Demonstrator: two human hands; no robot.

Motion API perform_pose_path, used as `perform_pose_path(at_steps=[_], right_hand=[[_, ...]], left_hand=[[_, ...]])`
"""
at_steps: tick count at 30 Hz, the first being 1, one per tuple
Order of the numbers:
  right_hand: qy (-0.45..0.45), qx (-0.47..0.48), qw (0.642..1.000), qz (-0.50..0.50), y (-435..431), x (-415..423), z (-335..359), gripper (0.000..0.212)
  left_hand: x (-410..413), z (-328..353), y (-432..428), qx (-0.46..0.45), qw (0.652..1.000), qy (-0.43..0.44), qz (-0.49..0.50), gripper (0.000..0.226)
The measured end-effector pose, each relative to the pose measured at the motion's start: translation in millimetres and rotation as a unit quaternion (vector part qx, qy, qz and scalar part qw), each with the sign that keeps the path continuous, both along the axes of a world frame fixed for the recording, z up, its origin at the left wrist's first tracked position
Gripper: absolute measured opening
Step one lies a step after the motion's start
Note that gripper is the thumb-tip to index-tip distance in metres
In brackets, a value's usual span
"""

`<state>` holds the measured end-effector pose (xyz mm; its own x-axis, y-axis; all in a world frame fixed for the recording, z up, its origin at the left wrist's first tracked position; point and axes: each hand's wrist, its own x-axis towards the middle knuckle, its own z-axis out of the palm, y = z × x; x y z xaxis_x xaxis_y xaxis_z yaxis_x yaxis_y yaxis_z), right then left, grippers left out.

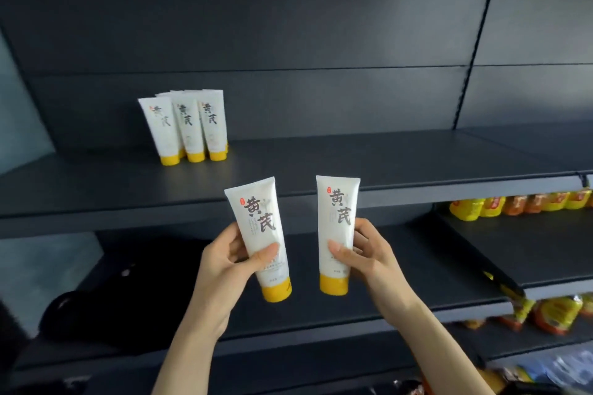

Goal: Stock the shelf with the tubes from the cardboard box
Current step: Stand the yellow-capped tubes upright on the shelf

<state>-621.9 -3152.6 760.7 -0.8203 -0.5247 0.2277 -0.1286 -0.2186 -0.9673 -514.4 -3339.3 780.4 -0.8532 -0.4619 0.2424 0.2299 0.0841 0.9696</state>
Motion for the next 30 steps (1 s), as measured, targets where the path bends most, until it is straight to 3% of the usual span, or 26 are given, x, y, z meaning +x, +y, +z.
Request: perform_pose_path(at_steps=[17, 22, 30], right_hand=[[0.034, -0.101, 0.994, 0.009, -218, 13, 69, 0.045], [0.062, -0.077, 0.995, -0.018, -274, -1, 92, 0.034], [0.081, 0.029, 0.995, -0.056, -343, -40, 96, 0.037]], left_hand=[[65, 44, -199, -0.001, 0.994, 0.080, 0.069, 0.052], [75, 45, -233, 0.000, 0.993, 0.080, 0.084, 0.047], [79, 43, -252, 0.000, 0.991, 0.082, 0.104, 0.042]])
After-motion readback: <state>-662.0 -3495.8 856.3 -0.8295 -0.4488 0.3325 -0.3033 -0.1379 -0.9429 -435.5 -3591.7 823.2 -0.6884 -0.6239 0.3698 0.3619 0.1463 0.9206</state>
